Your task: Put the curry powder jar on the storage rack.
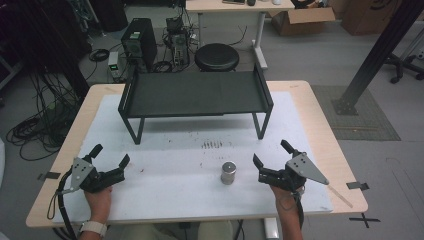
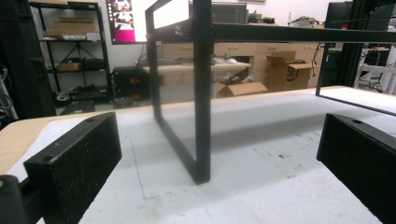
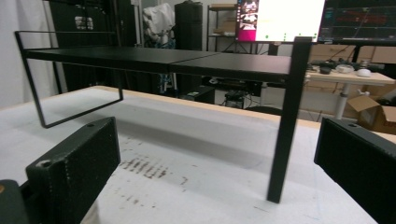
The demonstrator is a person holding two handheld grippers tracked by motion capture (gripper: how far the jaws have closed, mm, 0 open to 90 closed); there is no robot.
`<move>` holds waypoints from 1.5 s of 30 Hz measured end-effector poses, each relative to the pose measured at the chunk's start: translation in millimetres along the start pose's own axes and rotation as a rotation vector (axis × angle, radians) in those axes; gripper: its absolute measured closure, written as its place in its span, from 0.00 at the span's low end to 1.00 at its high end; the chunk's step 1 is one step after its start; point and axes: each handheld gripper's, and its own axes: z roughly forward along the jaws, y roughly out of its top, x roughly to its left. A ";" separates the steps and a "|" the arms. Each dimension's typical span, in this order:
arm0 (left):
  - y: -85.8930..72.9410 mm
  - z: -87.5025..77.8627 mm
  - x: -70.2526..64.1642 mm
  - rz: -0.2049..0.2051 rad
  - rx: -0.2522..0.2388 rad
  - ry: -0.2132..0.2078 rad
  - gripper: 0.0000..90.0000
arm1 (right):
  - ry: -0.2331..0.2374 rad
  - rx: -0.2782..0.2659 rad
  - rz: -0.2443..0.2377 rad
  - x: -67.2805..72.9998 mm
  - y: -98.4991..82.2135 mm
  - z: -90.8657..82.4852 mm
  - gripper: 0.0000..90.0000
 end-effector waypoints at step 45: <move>-0.3 -0.9 0.0 0.000 -0.009 0.001 0.00 | 0.257 0.202 -0.015 57.0 -21.2 32.7 0.01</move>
